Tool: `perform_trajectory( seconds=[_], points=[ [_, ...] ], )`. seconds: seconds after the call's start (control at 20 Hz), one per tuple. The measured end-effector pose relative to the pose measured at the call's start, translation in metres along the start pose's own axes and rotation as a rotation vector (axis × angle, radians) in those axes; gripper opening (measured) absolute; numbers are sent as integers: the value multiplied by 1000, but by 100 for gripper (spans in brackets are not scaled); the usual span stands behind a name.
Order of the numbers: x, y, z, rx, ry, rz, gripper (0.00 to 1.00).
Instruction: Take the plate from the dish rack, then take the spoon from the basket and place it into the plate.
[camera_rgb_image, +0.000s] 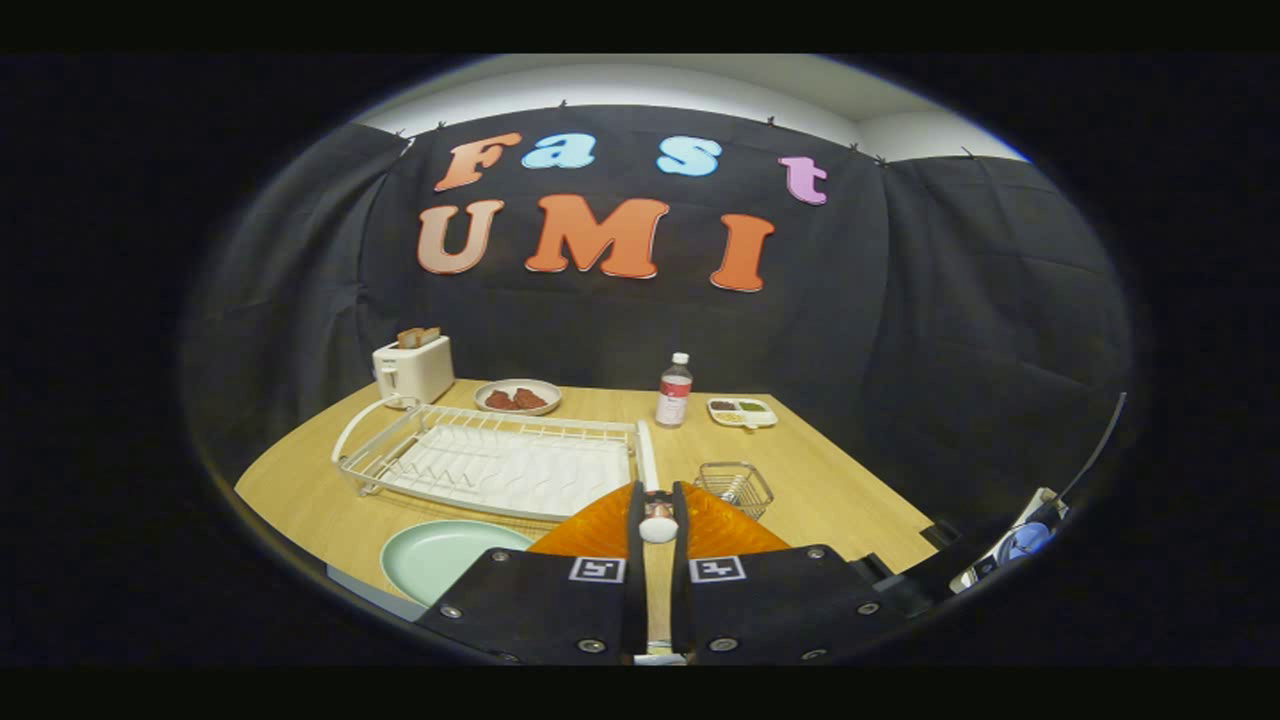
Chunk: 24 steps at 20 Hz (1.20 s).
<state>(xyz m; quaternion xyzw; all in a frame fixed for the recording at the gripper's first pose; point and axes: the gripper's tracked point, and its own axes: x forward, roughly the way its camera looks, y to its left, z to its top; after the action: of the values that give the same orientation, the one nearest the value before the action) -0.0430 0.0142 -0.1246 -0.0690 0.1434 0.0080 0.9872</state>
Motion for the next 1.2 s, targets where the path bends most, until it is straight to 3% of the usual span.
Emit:
perform_trajectory(
  seconds=[0.55, 1.2],
  points=[
    [-27, 96, -13, -4, 23, 213, 9],
    [-12, 144, -61, -71, 107, 332, 9]
  ],
)
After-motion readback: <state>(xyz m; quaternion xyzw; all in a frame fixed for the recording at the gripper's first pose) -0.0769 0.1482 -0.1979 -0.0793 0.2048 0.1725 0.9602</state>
